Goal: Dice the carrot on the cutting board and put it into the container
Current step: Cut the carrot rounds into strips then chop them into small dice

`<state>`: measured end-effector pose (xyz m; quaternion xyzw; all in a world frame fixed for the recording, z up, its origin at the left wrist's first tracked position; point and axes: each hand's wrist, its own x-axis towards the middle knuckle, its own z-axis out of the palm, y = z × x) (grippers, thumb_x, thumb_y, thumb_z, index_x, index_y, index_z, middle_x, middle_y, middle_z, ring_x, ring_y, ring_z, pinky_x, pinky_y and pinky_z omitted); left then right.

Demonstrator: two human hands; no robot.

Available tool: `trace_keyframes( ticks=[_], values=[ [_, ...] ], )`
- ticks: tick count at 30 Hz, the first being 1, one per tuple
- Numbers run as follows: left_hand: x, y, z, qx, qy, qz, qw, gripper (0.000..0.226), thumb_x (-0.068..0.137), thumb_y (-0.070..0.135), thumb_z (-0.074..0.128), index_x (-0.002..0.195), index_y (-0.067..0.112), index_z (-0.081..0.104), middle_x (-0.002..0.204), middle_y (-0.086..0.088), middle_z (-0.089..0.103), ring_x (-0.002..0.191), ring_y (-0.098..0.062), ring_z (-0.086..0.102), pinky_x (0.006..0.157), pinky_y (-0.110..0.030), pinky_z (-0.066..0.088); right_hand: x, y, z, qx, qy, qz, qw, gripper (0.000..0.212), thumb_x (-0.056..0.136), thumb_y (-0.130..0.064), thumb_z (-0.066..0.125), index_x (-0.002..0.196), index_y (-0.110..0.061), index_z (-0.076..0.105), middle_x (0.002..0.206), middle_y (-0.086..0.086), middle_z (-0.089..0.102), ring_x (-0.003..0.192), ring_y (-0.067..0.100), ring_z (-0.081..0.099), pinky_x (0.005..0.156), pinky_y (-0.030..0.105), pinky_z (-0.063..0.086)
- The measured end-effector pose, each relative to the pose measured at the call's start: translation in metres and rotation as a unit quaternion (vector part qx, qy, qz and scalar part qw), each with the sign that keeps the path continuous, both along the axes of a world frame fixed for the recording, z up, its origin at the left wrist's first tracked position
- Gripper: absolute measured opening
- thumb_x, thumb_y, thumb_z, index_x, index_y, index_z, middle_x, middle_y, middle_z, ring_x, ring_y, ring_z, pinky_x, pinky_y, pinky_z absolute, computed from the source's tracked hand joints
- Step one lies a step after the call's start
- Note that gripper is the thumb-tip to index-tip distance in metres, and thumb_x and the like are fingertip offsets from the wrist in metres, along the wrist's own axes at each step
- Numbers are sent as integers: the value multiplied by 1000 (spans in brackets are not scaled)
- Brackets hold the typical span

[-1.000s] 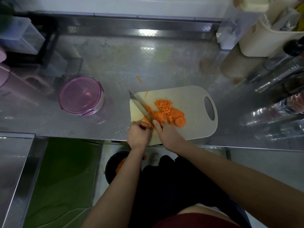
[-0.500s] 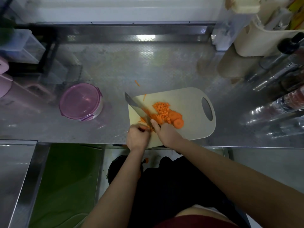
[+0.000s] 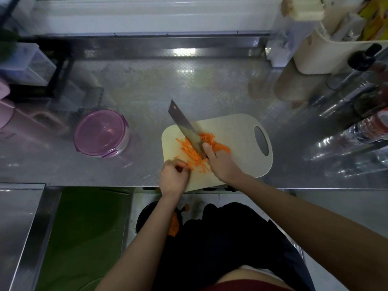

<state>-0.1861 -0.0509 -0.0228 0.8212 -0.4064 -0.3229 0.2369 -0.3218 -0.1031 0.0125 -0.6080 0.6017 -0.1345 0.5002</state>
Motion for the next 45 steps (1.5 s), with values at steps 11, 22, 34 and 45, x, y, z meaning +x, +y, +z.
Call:
trace_keyframes(
  ticks=[11, 22, 34, 45],
  values=[
    [22, -45, 12, -118, -113, -274, 948, 45, 89, 8, 48, 134, 13, 46, 140, -7, 44, 135, -23, 32, 115, -34, 20, -16, -12, 0, 5, -43, -71, 997, 64, 96, -56, 28, 42, -22, 28, 35, -9, 32, 31, 5, 29, 47, 25, 24],
    [30, -76, 8, 8, -140, -333, 932, 50, 101, 27, 31, 146, 9, 23, 155, -11, 17, 144, -22, 12, 117, -32, 3, -25, -12, 3, 11, -48, -90, 995, 63, 96, -54, 29, 44, -19, 31, 42, -4, 34, 34, 5, 30, 48, 26, 28],
    [39, -40, 9, -144, -111, -367, 912, 27, 90, 17, 55, 116, 10, 53, 112, -7, 56, 110, -26, 50, 97, -33, 34, -28, -15, 2, 3, -56, -101, 993, 62, 96, -54, 30, 44, -21, 33, 34, -9, 35, 38, 5, 32, 50, 25, 29],
    [27, -44, 0, -142, -267, -562, 770, 51, 82, 37, 64, 125, 10, 52, 121, -9, 54, 117, -27, 50, 113, -39, 23, -27, -11, 1, -3, -47, -104, 993, 64, 96, -53, 31, 43, -19, 39, 38, -7, 39, 45, 11, 37, 51, 26, 30]
  ],
)
